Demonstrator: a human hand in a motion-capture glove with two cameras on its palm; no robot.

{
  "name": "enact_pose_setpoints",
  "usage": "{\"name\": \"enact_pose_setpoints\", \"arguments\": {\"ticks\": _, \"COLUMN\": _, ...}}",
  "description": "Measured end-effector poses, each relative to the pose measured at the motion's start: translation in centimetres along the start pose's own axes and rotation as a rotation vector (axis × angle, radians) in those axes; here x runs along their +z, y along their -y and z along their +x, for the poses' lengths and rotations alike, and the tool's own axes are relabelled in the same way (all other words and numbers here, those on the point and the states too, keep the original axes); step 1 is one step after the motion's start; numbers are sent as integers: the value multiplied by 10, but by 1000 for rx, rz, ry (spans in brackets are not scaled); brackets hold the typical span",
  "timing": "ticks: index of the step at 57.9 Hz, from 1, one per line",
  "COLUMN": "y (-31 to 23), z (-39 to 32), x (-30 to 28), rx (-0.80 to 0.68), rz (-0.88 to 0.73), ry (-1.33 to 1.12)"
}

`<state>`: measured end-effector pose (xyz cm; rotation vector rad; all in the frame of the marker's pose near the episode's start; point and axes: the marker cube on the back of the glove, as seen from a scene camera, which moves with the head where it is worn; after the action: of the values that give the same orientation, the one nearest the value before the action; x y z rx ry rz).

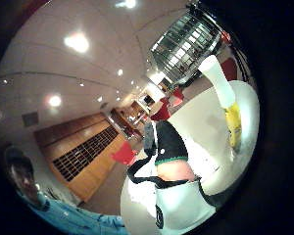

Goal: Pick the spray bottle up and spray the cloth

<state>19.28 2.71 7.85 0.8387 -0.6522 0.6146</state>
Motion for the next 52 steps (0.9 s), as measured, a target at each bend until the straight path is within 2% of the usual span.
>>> {"name": "enact_pose_setpoints", "arguments": {"ticks": 8, "y": 17, "z": 30, "x": 33, "rx": 191, "rz": 35, "ry": 49}}
{"name": "enact_pose_setpoints", "arguments": {"ticks": 24, "y": 45, "z": 73, "x": 91, "rx": 425, "rz": 11, "ry": 50}}
{"name": "enact_pose_setpoints", "arguments": {"ticks": 52, "y": 81, "z": 91, "x": 136, "rx": 492, "rz": 5, "ry": 12}}
